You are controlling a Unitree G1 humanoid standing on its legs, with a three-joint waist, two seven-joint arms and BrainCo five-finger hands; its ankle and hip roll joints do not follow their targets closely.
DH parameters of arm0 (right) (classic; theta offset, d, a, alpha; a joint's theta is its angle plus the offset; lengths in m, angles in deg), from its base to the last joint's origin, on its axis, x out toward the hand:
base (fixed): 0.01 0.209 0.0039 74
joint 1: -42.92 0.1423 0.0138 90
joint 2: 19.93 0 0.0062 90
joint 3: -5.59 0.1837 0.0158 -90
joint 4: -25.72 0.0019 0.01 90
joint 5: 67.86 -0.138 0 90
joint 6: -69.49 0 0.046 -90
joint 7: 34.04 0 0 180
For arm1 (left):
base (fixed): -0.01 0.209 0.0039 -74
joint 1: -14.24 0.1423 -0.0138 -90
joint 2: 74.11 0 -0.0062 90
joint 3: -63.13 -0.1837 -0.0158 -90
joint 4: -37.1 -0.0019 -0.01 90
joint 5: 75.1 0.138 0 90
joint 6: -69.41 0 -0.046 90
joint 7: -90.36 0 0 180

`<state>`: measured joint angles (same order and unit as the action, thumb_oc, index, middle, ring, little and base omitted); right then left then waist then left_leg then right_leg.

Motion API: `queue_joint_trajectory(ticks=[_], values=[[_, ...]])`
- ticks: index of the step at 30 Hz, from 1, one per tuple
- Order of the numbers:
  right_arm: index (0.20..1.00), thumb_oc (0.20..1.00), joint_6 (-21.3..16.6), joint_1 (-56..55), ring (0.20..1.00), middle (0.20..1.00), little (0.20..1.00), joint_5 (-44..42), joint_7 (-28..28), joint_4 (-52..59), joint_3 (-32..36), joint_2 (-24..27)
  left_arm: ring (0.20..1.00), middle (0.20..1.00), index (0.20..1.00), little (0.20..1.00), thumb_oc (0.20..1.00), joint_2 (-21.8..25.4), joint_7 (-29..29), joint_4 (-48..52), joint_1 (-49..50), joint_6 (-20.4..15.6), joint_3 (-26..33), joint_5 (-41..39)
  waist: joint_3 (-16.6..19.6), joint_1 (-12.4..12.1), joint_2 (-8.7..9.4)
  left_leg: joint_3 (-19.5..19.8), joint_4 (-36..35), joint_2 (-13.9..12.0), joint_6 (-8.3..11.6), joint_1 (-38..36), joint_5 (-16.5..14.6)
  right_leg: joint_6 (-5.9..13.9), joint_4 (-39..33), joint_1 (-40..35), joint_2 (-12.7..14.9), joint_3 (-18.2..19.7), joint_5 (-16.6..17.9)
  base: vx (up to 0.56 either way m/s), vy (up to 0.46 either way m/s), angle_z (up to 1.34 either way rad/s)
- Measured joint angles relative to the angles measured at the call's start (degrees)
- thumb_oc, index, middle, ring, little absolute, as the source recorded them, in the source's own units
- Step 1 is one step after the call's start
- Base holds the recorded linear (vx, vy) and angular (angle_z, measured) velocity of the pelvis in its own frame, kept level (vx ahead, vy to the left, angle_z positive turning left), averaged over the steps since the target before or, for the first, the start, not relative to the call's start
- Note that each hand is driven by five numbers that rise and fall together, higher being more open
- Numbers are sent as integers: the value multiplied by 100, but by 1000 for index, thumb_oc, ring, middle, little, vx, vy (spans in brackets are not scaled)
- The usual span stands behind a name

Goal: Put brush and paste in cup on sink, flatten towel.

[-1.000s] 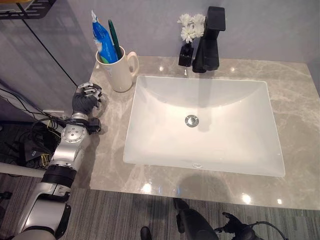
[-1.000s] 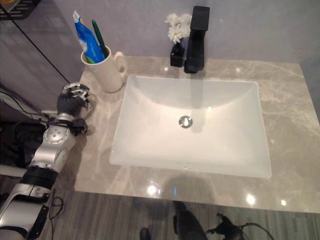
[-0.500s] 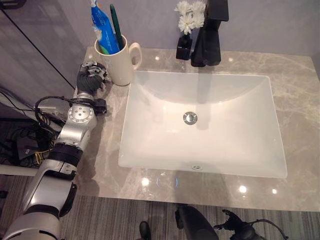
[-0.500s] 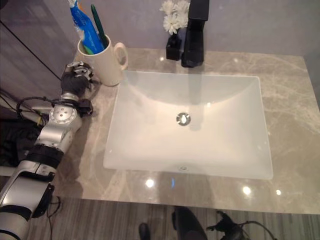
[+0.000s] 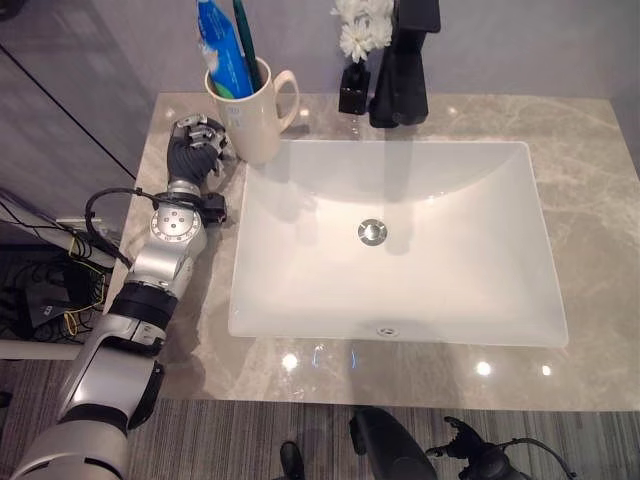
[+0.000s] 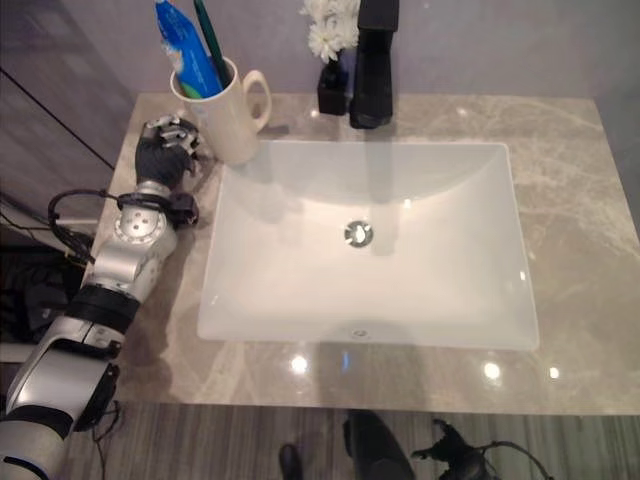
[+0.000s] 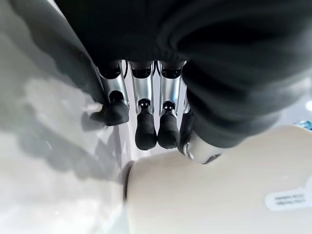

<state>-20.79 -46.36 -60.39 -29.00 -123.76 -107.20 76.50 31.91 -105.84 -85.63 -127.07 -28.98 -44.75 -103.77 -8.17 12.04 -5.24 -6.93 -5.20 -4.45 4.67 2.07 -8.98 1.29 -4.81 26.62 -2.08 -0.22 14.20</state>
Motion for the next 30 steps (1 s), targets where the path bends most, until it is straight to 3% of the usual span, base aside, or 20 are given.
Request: queue_joint_trajectory(ticks=[7,15,26,30], values=[[1000,1000,-12,-12,1000,1000,1000,-54,79,29,-8,-3,200,200,200,200,200,-193,-52,-43,-329,-43,-316,1,-23,77,-35,-177,0,10,1,-1,0,-7,0,66,-76,141,2,9,-24,-12],[1000,1000,-14,4,1000,1000,1000,-217,122,36,-10,-1,200,200,200,200,200,-222,-154,-171,-425,-128,-280,-2,-23,88,-37,-311,0,6,1,-11,0,-45,1,106,-141,265,27,11,-6,-8],[1000,1000,-9,22,1000,1000,1000,-213,119,5,-11,11,200,200,200,200,200,-537,-224,-125,62,-80,-4,1,-27,111,-27,-157,-9,-10,1,-237,-6,-59,0,-197,-41,103,32,-17,5,8],[1000,1000,-8,13,1000,1000,1000,-210,114,-66,-9,1,200,200,200,200,200,-559,-386,72,467,-85,422,30,-39,67,93,-131,-30,5,-1,-306,-6,-74,0,-289,-3,88,22,-46,-2,6]])
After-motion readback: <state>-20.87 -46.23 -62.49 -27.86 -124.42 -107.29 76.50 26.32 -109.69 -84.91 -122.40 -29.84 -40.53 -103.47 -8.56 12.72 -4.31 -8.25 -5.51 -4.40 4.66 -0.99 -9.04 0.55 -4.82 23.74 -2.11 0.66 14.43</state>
